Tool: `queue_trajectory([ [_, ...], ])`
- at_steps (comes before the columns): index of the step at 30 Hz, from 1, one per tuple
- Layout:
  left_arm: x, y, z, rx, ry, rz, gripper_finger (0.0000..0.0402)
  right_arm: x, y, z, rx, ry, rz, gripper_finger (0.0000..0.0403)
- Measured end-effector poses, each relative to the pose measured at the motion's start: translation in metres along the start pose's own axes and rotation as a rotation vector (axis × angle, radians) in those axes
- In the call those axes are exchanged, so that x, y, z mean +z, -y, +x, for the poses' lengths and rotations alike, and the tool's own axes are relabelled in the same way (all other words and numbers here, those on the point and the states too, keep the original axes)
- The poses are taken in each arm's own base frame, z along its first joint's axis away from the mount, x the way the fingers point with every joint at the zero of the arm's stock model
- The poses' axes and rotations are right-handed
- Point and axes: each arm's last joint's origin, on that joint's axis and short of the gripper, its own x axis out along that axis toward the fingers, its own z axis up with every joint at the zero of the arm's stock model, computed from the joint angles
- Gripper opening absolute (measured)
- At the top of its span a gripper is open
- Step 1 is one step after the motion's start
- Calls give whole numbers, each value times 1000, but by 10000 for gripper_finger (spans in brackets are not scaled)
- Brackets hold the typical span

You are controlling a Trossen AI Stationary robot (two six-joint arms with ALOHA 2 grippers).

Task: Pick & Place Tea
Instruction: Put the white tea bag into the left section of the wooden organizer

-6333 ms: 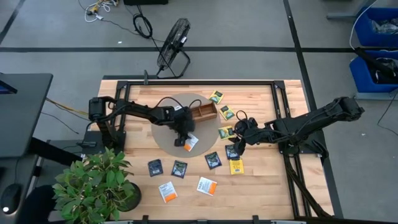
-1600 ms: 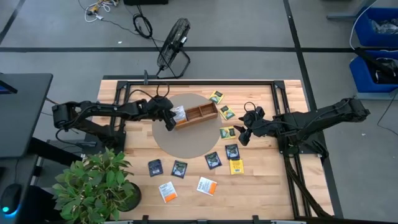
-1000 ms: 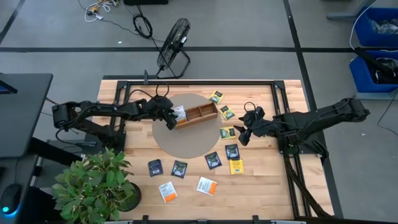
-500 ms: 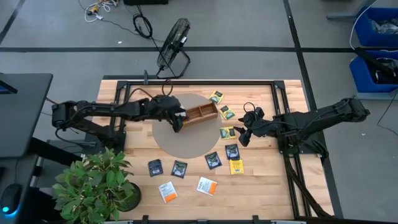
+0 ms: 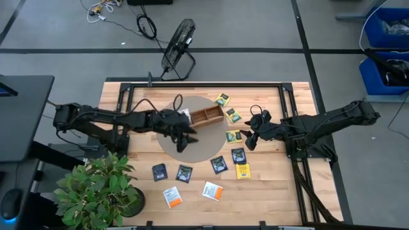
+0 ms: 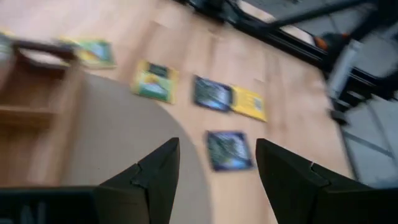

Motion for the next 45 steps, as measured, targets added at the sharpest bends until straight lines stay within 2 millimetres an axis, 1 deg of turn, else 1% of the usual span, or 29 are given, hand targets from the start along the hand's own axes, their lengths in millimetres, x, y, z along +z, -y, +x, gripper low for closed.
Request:
queue_trajectory([
  [5,-11,17,8,-70,-53,17,215,0,0,0,0,0,0,224],
  [12,-29,32,35,-122,-83,32,214,0,0,0,3,-2,29,224],
  [17,-41,39,51,-148,-95,83,202,0,-1,0,19,-11,34,224],
  [20,-47,50,64,-169,-124,126,195,-1,-1,0,19,-17,32,224],
  [26,-48,80,97,-221,-154,223,193,-1,0,0,17,-21,48,224],
  [28,-51,85,106,-221,-177,239,193,-1,0,0,19,-22,50,224],
  [30,-58,88,114,-215,-218,246,193,-1,0,0,22,-24,49,224],
  [32,-67,89,118,-206,-264,254,193,-1,0,0,22,-24,49,224],
  [36,-82,98,123,-229,-289,286,193,-1,0,0,22,-25,56,224],
  [39,-96,101,129,-227,-332,299,193,-1,0,0,22,-24,56,224],
  [42,-103,103,133,-211,-333,312,193,-2,0,0,21,-26,54,224],
  [45,-103,103,134,-172,-320,336,193,-2,0,0,21,-26,54,224],
])
